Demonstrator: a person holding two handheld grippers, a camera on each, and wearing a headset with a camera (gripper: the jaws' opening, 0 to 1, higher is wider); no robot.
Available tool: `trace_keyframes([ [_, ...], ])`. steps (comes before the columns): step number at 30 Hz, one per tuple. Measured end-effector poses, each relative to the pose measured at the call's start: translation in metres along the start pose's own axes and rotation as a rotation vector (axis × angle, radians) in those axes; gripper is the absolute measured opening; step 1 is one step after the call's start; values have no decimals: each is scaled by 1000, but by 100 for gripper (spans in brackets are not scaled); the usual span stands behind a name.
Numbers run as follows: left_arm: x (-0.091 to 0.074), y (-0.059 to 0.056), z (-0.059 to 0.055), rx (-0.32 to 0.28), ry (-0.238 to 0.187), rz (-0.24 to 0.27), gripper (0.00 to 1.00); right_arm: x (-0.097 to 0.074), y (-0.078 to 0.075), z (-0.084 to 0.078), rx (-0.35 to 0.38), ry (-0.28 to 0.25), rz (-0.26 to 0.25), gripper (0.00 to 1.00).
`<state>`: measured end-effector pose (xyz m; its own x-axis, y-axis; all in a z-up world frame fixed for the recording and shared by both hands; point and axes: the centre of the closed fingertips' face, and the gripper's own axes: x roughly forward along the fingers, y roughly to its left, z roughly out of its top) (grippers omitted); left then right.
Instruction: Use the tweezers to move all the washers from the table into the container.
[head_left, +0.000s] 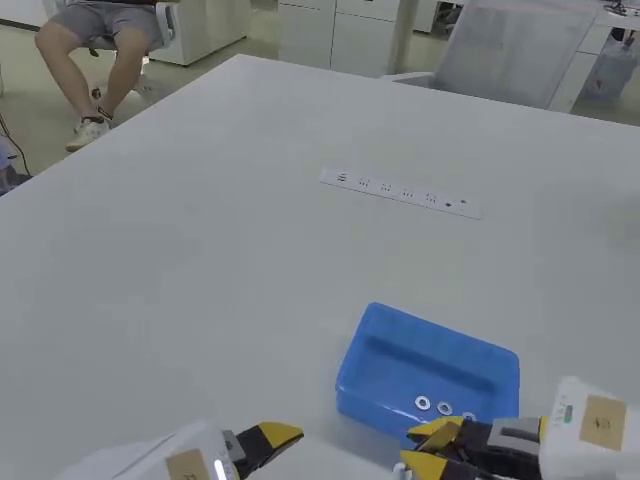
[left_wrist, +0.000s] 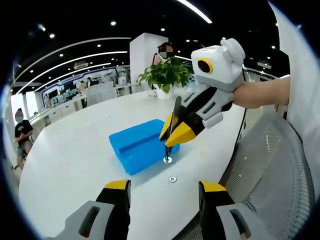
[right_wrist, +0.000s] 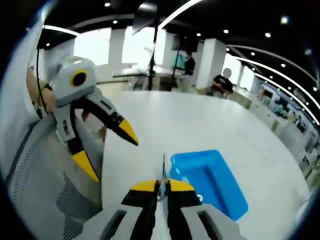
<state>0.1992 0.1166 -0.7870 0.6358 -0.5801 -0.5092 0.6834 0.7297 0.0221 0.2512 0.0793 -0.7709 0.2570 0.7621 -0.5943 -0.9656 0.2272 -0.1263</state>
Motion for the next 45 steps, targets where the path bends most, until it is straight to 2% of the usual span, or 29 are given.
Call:
trace_keyframes([
  [9,0,1,0,-1,0,2,53,-5,-20,19,17,-61,-30,3],
  [17,0,0,-1,0,4,0,53,-4,-35,26,17,-80,-60,3],
  [21,1,-1,-1,-2,8,-4,53,2,-48,27,48,-81,-75,3],
  [27,1,-1,-2,-5,10,-4,53,11,-62,24,96,-74,-81,3],
  [33,1,-1,-3,-5,16,-7,52,22,-74,14,153,-44,-75,3],
  [41,2,-3,-5,-8,28,-20,49,37,-82,-2,216,-5,-55,3],
  [45,2,-3,-5,-8,29,-20,49,43,-82,-8,221,15,-46,3],
])
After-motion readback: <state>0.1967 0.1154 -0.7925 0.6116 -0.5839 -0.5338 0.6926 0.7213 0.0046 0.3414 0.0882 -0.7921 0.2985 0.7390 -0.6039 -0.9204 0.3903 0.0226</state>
